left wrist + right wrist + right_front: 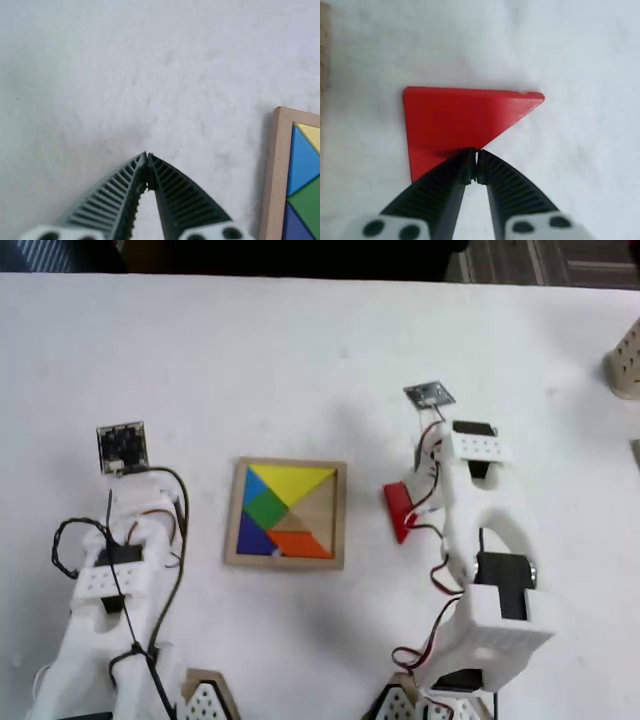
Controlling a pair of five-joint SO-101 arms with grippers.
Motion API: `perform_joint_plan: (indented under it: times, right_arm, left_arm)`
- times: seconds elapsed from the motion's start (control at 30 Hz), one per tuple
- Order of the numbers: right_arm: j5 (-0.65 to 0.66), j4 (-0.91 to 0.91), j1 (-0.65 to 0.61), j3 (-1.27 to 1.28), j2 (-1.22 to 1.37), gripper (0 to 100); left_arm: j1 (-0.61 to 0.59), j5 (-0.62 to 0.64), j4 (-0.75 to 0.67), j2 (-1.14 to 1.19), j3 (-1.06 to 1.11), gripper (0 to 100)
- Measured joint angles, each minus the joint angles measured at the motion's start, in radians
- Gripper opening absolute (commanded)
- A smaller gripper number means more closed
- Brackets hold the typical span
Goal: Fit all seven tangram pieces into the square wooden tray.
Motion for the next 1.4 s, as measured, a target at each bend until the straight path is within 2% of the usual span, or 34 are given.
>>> perform_joint_plan:
  times: [0.23, 0.47, 0.63, 0.73, 0.87, 1.03, 1.17, 1.4]
  right_arm:
    - [-0.011, 0.018, -0.046, -0.057, -0.005, 1.8]
    - [-0.181, 0.028, -0.143, -0.118, -0.095, 1.8]
    - [-0.193, 0.009, -0.256, -0.100, -0.071, 1.8]
    - [-0.193, 0.009, -0.278, -0.100, -0.008, 1.8]
    - [-0.193, 0.009, -0.258, -0.100, 0.055, 1.8]
    - [-0.193, 0.035, -0.160, -0.097, 0.074, 1.8]
    - [-0.133, 0.087, -0.109, -0.054, 0.069, 1.8]
    - [-0.106, 0.072, -0.021, 0.123, -0.103, 1.8]
  left_arm:
    - [0.000, 0.000, 0.000, 0.000, 0.000, 2]
    - [0.000, 0.000, 0.000, 0.000, 0.000, 2]
    - [0.000, 0.000, 0.000, 0.000, 0.000, 2]
    - [0.000, 0.000, 0.000, 0.000, 0.000, 2]
    - [0.000, 0.000, 0.000, 0.000, 0.000, 2]
    - [0.000, 0.000, 0.000, 0.000, 0.000, 2]
    - [0.000, 0.000, 0.000, 0.000, 0.000, 2]
    - [0.000, 0.000, 0.000, 0.000, 0.000, 2]
